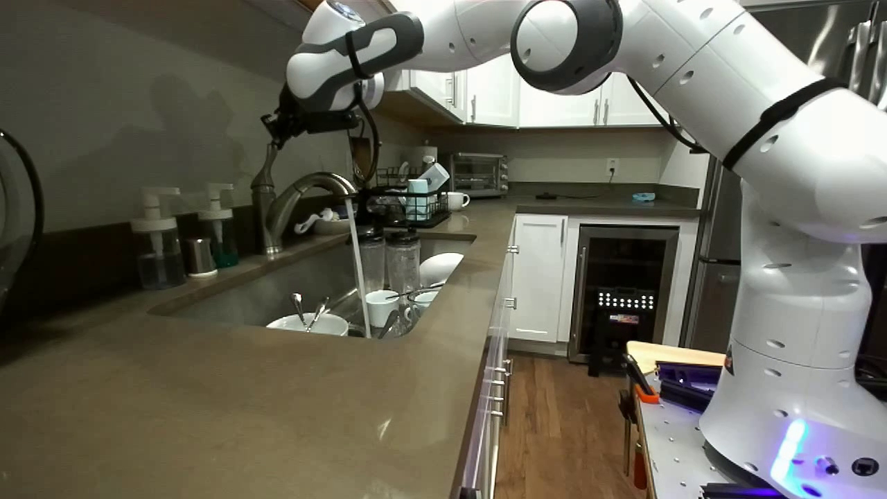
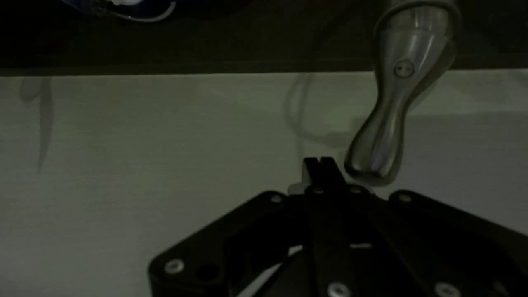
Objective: Push the faucet handle downwards
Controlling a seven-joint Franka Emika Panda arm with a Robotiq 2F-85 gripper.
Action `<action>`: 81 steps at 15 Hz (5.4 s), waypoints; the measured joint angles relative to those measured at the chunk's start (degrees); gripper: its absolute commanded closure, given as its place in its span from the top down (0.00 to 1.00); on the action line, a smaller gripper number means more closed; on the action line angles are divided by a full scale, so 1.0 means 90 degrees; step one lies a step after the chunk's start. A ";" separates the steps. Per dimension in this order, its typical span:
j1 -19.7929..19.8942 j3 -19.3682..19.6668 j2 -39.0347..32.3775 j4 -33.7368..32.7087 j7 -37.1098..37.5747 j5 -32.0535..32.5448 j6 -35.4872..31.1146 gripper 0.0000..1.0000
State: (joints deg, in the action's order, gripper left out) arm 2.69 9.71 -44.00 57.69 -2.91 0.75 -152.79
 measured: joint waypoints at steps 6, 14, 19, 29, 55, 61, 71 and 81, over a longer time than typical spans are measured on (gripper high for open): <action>0.0003 0.0006 0.0000 -0.0055 0.0000 -0.0020 0.0000 0.04; 0.0102 -0.0216 0.0000 -0.0124 0.0000 -0.0178 0.0000 0.05; 0.0193 -0.0358 -0.0003 -0.0158 -0.0001 -0.0226 0.0000 0.05; 0.0402 -0.0609 -0.0005 -0.0321 -0.0027 -0.0248 0.0678 0.04; 0.0592 -0.0949 0.0053 -0.0550 -0.0029 -0.0485 0.1233 0.04; 0.0592 -0.0946 0.0060 -0.0549 -0.0047 -0.0485 0.1256 0.04; 0.0610 -0.0961 0.0146 -0.0191 -0.0071 -0.0494 0.0753 0.04; 0.0787 -0.1145 0.0540 0.0799 -0.0240 -0.0502 0.0211 0.04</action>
State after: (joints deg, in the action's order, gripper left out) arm 9.77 -0.60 -39.14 64.88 -5.07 -3.77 -150.89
